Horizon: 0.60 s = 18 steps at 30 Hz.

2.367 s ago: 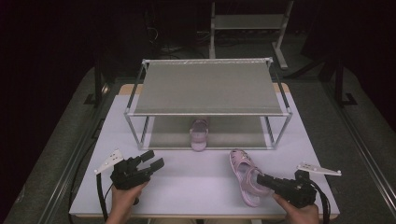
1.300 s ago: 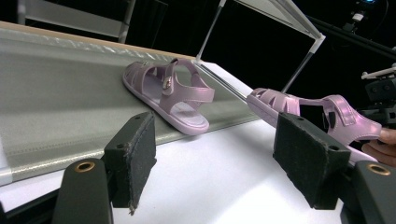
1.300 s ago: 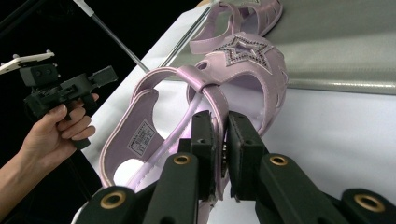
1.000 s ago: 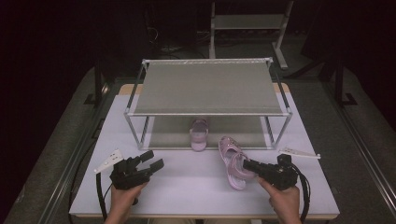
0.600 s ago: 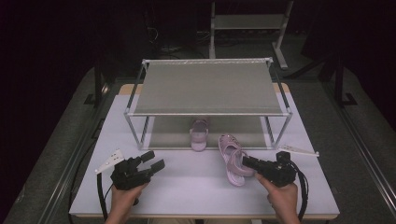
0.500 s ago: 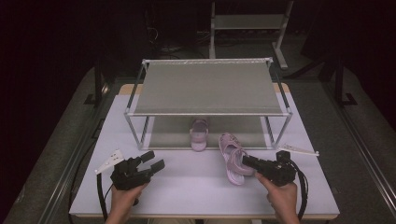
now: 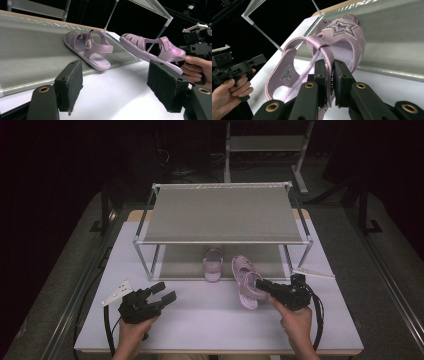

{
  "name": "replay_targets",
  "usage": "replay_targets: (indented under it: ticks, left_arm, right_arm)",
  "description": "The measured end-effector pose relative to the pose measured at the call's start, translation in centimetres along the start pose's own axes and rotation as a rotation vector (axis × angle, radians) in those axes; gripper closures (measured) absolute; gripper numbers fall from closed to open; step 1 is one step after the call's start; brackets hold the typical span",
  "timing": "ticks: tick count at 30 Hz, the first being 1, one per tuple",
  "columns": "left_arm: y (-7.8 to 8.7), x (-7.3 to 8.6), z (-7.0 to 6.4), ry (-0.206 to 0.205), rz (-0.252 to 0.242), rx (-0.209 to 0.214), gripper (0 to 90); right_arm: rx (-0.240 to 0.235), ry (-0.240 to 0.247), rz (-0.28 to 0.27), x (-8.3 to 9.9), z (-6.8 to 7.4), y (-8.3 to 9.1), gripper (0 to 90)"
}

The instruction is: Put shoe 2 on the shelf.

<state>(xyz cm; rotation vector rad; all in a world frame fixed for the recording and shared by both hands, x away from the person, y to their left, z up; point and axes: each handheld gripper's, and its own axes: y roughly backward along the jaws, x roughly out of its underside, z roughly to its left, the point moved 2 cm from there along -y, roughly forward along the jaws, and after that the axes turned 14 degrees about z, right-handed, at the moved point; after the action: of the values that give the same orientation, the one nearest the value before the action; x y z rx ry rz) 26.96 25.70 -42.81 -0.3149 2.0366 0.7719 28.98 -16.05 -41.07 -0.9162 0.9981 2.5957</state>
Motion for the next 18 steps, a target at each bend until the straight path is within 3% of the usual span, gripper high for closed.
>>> replay_targets:
  ticks: [18]
  left_arm:
    - [-0.4, -0.1, -0.1, -0.009, 0.005, 0.004, 28.5]
  right_arm:
    - [0.054, -0.018, -0.054, -1.5, -0.6, -2.5, 81.2]
